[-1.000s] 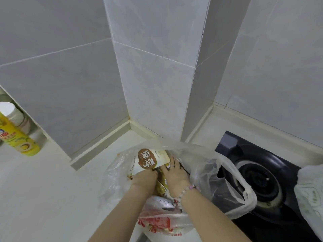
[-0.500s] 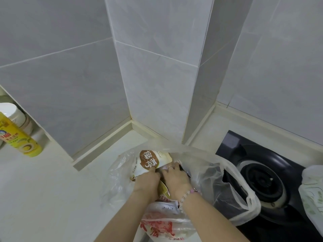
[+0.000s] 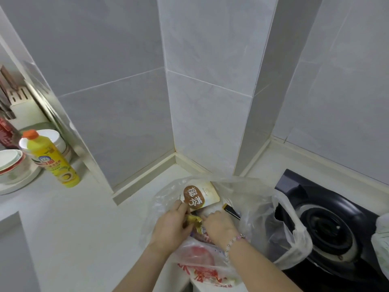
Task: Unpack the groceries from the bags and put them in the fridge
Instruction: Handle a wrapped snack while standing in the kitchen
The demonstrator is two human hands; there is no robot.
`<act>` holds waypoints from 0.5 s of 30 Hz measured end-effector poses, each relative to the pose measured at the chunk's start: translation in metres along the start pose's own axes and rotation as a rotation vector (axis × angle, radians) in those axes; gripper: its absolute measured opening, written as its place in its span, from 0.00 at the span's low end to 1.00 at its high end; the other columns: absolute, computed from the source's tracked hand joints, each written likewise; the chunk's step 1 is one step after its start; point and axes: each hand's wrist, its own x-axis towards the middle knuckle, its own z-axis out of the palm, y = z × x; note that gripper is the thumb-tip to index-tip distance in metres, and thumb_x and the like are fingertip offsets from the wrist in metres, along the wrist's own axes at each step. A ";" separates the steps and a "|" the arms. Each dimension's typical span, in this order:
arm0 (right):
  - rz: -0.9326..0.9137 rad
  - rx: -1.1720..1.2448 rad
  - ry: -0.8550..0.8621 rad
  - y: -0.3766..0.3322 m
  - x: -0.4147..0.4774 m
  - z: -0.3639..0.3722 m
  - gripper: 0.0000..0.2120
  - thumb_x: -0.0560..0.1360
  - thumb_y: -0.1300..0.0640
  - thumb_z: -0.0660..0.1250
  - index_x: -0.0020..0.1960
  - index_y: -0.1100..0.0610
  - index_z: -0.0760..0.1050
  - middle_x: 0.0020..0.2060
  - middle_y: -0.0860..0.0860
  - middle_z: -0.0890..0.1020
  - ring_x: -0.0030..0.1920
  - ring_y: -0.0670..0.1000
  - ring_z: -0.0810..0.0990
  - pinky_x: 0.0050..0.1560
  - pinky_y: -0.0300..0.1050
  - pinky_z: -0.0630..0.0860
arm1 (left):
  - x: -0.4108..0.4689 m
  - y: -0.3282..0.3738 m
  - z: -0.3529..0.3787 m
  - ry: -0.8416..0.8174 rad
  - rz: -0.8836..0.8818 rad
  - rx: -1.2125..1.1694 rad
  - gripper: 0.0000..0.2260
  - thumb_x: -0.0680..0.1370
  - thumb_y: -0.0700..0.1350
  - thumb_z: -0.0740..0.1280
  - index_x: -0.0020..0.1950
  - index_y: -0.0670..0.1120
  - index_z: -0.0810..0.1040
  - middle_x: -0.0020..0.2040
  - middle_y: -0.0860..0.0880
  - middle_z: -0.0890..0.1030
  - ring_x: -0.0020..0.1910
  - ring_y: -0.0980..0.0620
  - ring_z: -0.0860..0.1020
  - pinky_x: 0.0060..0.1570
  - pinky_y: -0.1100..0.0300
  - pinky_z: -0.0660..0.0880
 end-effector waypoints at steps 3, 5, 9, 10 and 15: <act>0.010 0.058 0.109 -0.001 -0.012 -0.014 0.16 0.77 0.69 0.57 0.63 0.62 0.70 0.59 0.59 0.78 0.58 0.58 0.78 0.53 0.51 0.75 | -0.007 -0.001 -0.011 0.132 -0.012 -0.089 0.08 0.75 0.49 0.67 0.49 0.47 0.72 0.46 0.54 0.69 0.41 0.52 0.74 0.35 0.64 0.64; 0.031 0.120 0.161 -0.002 -0.019 -0.022 0.16 0.76 0.70 0.58 0.62 0.61 0.71 0.57 0.58 0.78 0.56 0.58 0.79 0.51 0.51 0.76 | -0.010 0.003 -0.022 0.241 -0.056 -0.190 0.09 0.73 0.47 0.70 0.43 0.48 0.71 0.42 0.56 0.69 0.36 0.55 0.71 0.32 0.66 0.64; 0.104 0.286 0.181 0.000 -0.039 -0.044 0.13 0.75 0.71 0.57 0.56 0.62 0.72 0.55 0.59 0.77 0.56 0.59 0.77 0.50 0.49 0.74 | -0.013 0.013 -0.047 0.371 -0.083 -0.313 0.11 0.70 0.45 0.73 0.40 0.48 0.70 0.39 0.55 0.70 0.34 0.58 0.71 0.33 0.67 0.66; 0.124 0.306 0.187 0.001 -0.045 -0.050 0.09 0.75 0.71 0.58 0.50 0.60 0.72 0.53 0.59 0.76 0.56 0.59 0.77 0.47 0.47 0.73 | -0.013 0.015 -0.054 0.390 -0.068 -0.311 0.11 0.70 0.45 0.73 0.40 0.48 0.70 0.38 0.55 0.70 0.34 0.58 0.71 0.32 0.67 0.66; 0.145 0.380 0.336 0.013 -0.067 -0.087 0.08 0.74 0.58 0.67 0.42 0.57 0.68 0.46 0.56 0.78 0.48 0.57 0.79 0.40 0.42 0.69 | -0.013 0.019 -0.099 0.478 0.025 -0.191 0.11 0.71 0.47 0.72 0.42 0.48 0.69 0.40 0.55 0.69 0.36 0.51 0.71 0.31 0.63 0.63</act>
